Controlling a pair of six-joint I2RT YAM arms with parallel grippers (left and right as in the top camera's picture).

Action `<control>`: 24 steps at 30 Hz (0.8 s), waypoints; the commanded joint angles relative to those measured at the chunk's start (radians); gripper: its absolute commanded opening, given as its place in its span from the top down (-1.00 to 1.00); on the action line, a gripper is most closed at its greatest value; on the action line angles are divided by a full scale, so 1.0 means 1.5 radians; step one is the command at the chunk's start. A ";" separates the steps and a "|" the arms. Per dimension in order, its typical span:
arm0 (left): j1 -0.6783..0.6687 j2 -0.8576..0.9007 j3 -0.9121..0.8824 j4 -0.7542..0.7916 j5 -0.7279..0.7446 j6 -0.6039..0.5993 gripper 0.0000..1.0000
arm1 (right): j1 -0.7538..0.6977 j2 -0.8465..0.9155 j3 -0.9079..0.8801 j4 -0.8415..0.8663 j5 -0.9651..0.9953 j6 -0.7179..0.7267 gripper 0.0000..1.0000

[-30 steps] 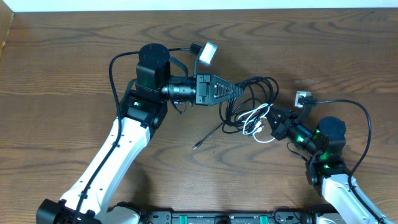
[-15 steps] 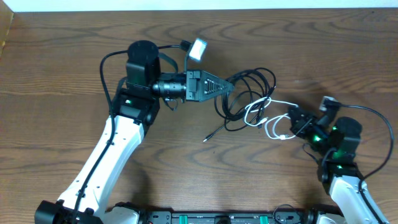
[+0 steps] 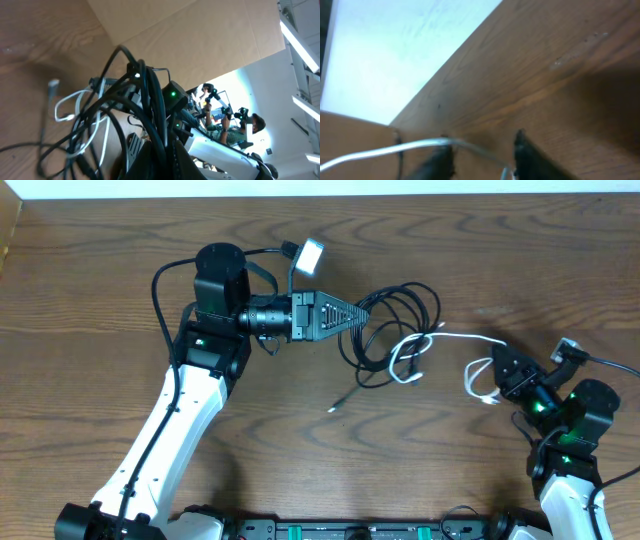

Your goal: Untangle cables

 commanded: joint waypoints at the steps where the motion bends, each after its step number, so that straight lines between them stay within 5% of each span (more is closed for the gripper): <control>1: 0.006 -0.010 0.010 0.006 0.016 0.031 0.85 | -0.004 -0.009 0.003 0.019 -0.069 0.001 -0.02; 6: 0.006 -0.009 0.010 0.006 0.013 0.031 0.85 | -0.004 -0.009 0.003 0.113 -0.175 0.027 -0.46; 13: 0.006 -0.009 0.010 -0.001 -0.018 0.010 0.85 | 0.002 -0.008 0.003 0.233 -0.290 0.154 -0.34; 24: 0.006 -0.009 0.010 -0.007 -0.125 -0.379 0.85 | 0.124 -0.008 0.003 0.235 -0.297 0.257 0.00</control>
